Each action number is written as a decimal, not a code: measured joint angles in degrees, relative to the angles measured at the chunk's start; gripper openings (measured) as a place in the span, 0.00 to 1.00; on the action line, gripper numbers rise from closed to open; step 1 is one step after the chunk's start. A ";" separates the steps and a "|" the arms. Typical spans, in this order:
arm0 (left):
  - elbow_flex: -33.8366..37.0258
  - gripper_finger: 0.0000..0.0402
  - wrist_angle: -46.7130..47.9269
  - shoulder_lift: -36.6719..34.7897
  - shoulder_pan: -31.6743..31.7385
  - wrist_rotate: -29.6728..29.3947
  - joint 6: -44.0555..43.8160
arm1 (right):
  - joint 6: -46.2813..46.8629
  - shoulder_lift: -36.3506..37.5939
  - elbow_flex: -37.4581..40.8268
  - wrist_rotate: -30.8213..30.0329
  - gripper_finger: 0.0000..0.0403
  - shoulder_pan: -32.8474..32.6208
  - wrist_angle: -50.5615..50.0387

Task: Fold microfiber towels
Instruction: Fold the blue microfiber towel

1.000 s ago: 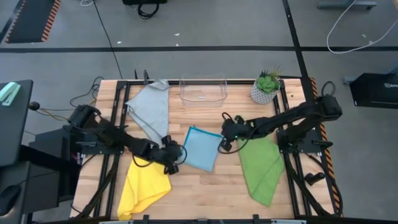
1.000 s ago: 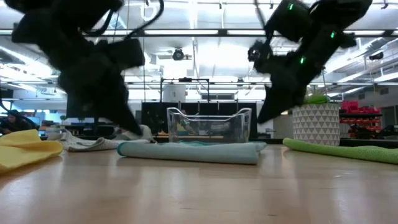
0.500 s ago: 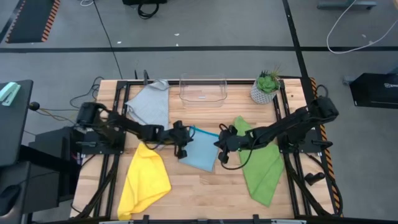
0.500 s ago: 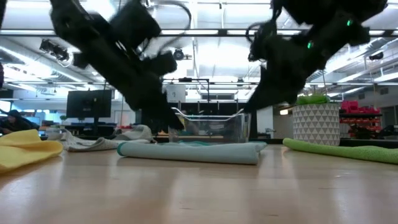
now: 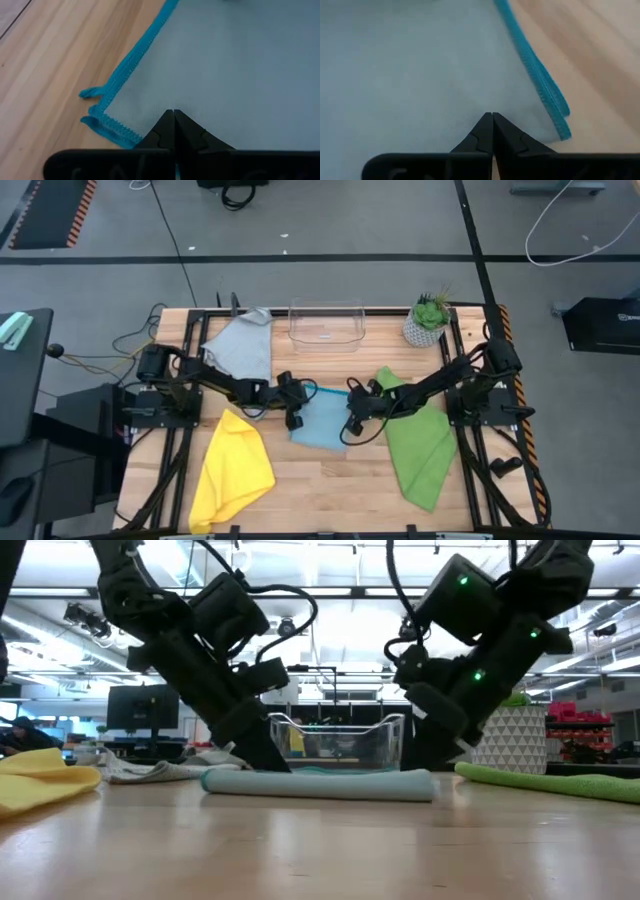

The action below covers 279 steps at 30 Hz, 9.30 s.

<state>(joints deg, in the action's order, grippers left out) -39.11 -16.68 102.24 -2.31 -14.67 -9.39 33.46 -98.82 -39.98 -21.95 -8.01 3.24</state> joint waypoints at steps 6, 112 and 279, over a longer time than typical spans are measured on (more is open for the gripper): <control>0.22 0.01 4.49 -2.21 -1.58 -2.25 -0.40 | -7.23 5.37 0.24 -0.05 0.02 3.94 -4.66; -15.97 0.01 41.89 -5.20 -22.40 -27.31 -28.10 | -19.42 4.41 -11.16 -6.35 0.06 -12.12 -12.68; 8.26 0.01 -27.79 4.66 9.48 5.48 4.50 | -11.13 3.99 5.93 13.04 0.01 13.54 9.29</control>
<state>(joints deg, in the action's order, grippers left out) -30.85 -44.47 106.89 7.18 -9.19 -4.89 22.33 -94.83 -34.05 -8.91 5.53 12.53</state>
